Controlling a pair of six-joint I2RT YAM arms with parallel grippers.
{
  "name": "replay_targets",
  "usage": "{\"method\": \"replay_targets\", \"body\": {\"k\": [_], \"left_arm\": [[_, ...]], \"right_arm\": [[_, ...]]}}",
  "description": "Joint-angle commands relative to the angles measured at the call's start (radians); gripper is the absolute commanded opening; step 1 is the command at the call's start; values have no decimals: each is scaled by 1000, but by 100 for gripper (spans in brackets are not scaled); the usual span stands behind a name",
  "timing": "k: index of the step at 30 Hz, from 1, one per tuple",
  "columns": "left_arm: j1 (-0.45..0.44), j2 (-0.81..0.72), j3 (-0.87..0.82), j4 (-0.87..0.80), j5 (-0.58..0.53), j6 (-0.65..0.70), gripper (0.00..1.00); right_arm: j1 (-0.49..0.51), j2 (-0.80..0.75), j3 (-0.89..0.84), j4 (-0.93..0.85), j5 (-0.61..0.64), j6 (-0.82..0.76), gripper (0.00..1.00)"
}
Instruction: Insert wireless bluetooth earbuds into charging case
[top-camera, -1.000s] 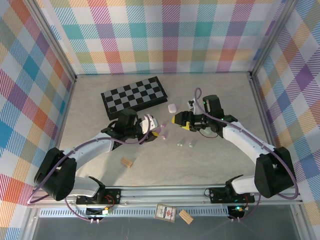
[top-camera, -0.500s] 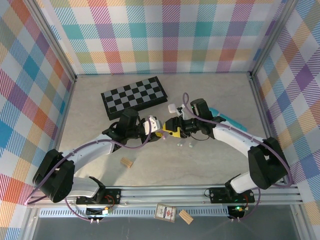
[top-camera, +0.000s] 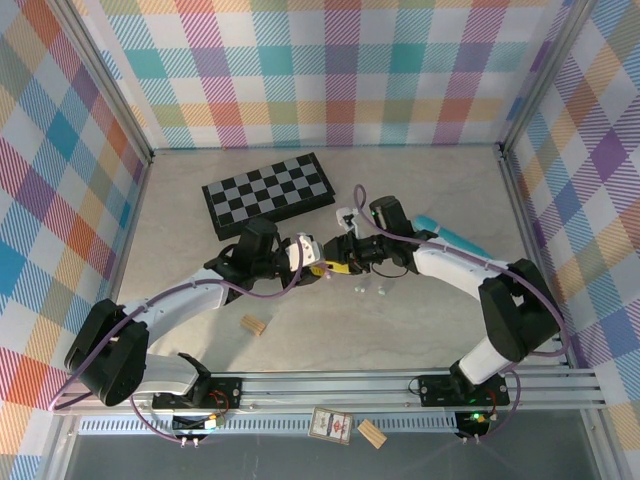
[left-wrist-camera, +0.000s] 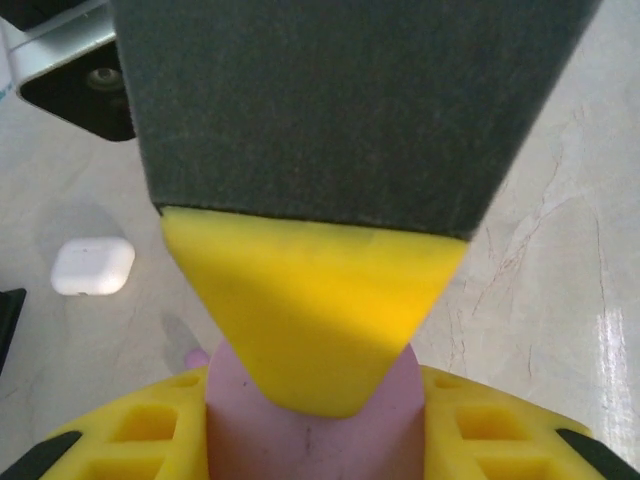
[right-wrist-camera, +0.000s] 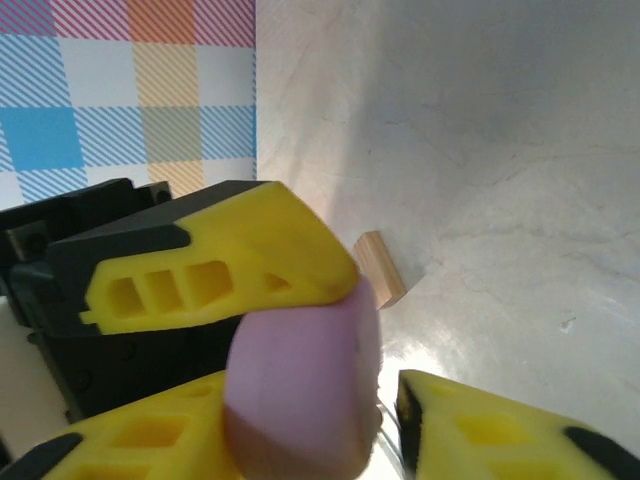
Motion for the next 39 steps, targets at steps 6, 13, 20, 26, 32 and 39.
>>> {"method": "replay_targets", "body": {"k": [6, 13, 20, 26, 32, 39], "left_arm": [[-11, -49, -37, 111, 9, -7, 58], [-1, -153, -191, 416, -12, -121, 78], [23, -97, -294, 871, 58, -377, 79], [25, 17, -303, 1185, 118, -531, 78], [23, 74, -277, 1262, 162, -578, 73], [14, 104, -213, 1267, 239, -634, 67]], "right_arm": [[2, -31, 3, 4, 10, -13, 19], [-85, -139, -83, 184, -117, 124, 11], [-141, -186, -179, 580, -278, 453, 2], [-138, -228, -220, 813, -273, 652, 0], [-139, -276, -241, 831, -244, 680, 0], [-133, -277, -265, 916, -197, 729, 0]]}}
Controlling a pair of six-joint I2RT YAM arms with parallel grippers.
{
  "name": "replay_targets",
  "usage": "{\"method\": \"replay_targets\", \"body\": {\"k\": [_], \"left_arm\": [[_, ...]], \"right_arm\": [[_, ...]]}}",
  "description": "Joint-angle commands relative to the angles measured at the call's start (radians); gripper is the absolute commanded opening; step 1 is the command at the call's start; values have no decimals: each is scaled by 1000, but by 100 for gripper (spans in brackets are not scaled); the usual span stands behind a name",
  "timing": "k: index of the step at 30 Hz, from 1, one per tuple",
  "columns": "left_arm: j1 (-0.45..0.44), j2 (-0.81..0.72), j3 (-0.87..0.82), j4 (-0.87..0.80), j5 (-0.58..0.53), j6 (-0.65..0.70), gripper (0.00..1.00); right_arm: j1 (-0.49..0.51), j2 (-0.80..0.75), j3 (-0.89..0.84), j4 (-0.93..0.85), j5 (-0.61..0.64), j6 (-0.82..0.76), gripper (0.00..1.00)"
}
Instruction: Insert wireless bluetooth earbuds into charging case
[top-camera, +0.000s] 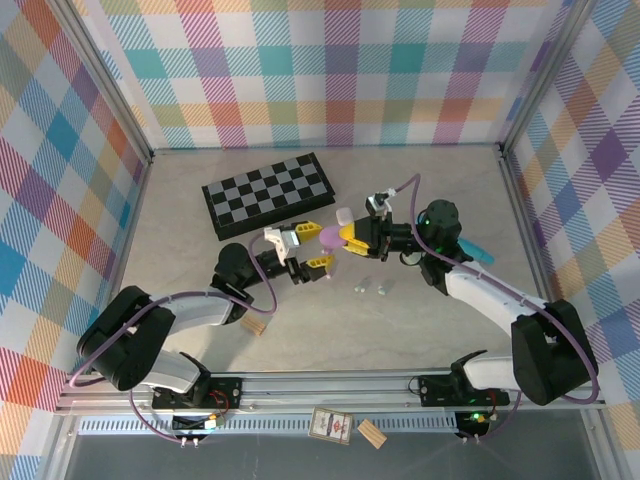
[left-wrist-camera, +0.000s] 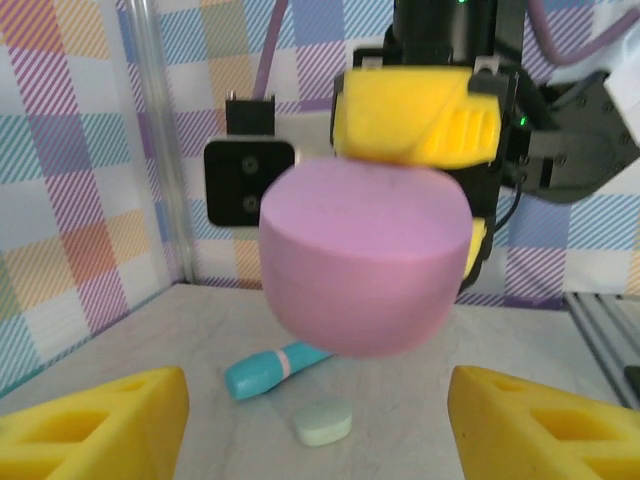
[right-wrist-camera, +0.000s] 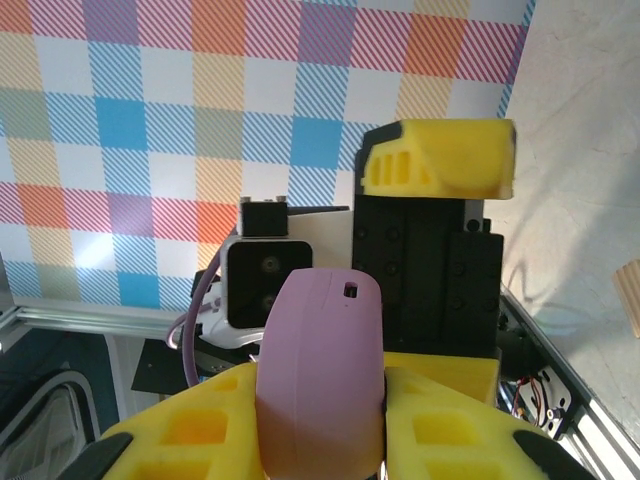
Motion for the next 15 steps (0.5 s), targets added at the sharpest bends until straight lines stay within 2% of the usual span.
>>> {"method": "replay_targets", "body": {"k": [1, 10, 15], "left_arm": [[-6, 1, 47, 79, 76, -46, 65], [-11, -2, 73, 79, 125, -71, 53], [-15, 7, 76, 80, 126, -66, 53]], "right_arm": [[9, -11, -24, 111, 22, 52, 0], [12, -1, -36, 149, 23, 67, 0], [21, 3, -36, 163, 30, 77, 0]]}}
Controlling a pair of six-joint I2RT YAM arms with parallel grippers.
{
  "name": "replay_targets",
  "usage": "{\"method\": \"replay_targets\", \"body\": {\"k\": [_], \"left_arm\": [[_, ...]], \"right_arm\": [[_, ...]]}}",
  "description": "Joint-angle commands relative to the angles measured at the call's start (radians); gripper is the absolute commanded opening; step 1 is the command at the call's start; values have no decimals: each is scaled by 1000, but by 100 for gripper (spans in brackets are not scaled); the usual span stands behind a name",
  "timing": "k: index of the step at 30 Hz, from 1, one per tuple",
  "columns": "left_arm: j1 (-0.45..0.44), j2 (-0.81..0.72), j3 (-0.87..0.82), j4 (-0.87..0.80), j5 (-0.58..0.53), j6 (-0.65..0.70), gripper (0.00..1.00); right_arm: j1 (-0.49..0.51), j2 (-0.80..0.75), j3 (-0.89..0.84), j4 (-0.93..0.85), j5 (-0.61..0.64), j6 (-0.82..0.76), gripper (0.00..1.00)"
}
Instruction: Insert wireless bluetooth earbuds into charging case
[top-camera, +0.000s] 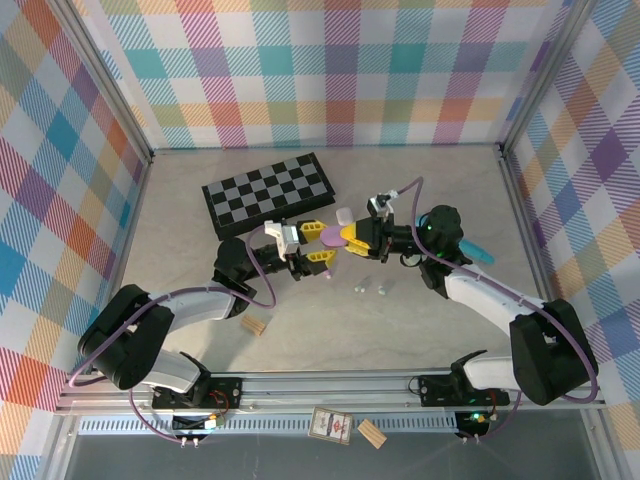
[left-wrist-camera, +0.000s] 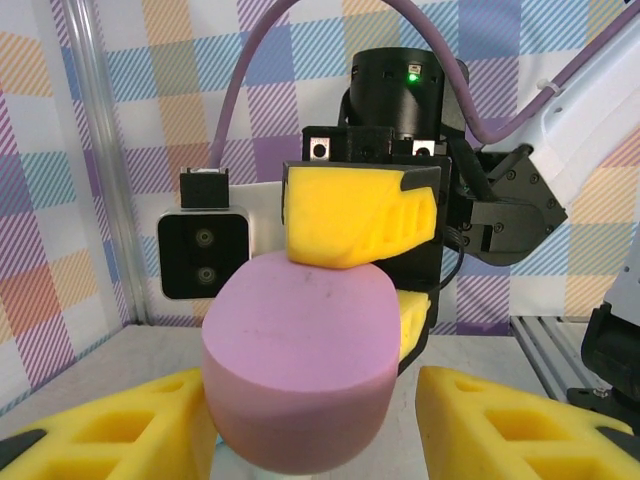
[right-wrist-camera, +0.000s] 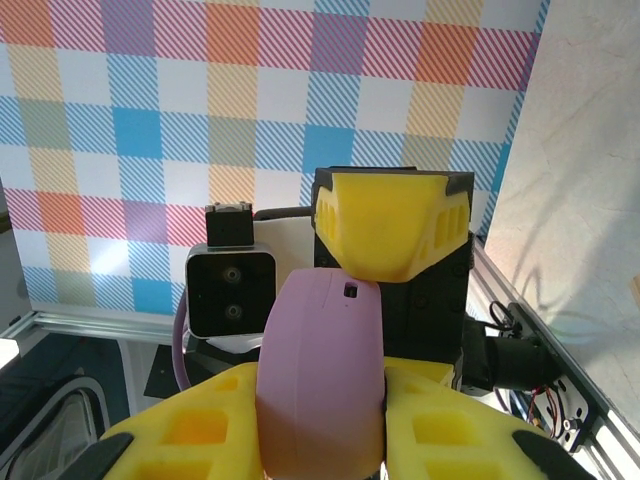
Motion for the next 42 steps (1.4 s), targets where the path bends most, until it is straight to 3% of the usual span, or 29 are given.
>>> {"method": "replay_targets", "body": {"k": [1, 25, 42], "left_arm": [[-8, 8, 26, 58, 32, -5, 53], [-13, 20, 39, 58, 48, -3, 46], [-16, 24, 36, 57, 66, -14, 31]], "right_arm": [[15, 3, -7, 72, 12, 17, 0], [30, -6, -26, 32, 25, -3, 0], [30, -12, -9, -105, 28, -87, 3]]}}
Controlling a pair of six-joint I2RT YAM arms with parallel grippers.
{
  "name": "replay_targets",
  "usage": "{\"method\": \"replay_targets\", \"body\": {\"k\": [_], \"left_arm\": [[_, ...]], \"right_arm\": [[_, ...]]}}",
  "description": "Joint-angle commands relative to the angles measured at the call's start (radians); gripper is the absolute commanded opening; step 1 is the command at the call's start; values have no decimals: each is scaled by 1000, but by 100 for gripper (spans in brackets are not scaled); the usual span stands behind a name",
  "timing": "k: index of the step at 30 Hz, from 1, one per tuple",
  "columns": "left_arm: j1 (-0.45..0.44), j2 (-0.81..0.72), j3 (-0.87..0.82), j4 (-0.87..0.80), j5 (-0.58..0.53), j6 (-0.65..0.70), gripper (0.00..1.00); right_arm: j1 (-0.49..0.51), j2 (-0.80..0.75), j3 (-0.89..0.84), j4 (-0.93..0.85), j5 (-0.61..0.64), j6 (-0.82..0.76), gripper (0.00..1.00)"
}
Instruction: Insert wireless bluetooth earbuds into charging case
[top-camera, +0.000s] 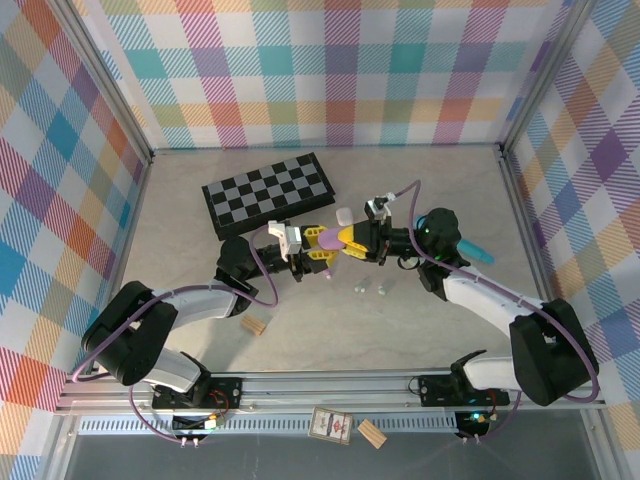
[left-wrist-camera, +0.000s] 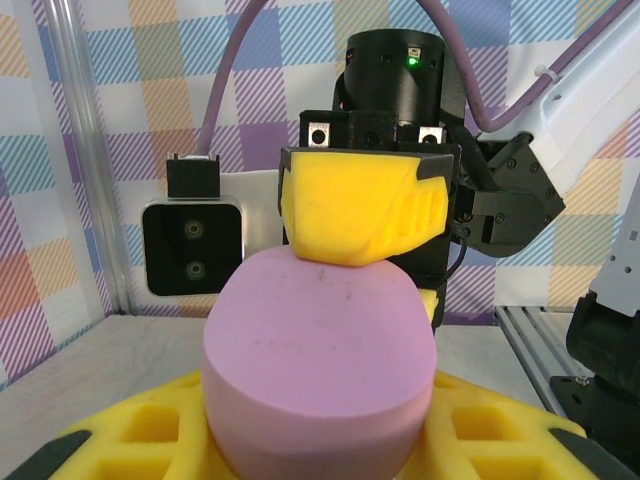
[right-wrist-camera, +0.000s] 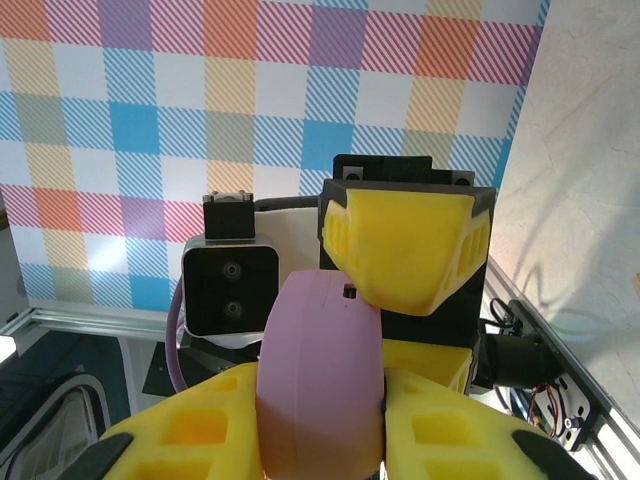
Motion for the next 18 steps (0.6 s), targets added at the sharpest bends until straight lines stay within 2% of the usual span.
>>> {"method": "replay_targets", "body": {"k": [1, 3, 8, 12, 15, 18], "left_arm": [[-10, -1, 24, 65, 38, -7, 30], [-10, -4, 19, 65, 36, -6, 30], [-8, -13, -8, 63, 17, 5, 29], [-8, -13, -29, 62, 10, 4, 29], [-7, -17, -48, 59, 7, 5, 30], [-5, -27, -68, 55, 1, 4, 29]], "right_arm": [[6, -6, 9, -95, 9, -64, 4], [6, -10, 15, -123, 13, -80, 6], [4, -39, 38, -257, 36, -174, 36], [-2, -73, 69, -412, 48, -287, 51], [-3, -108, 113, -588, 76, -416, 63], [-3, -154, 199, -888, 163, -670, 76]]}}
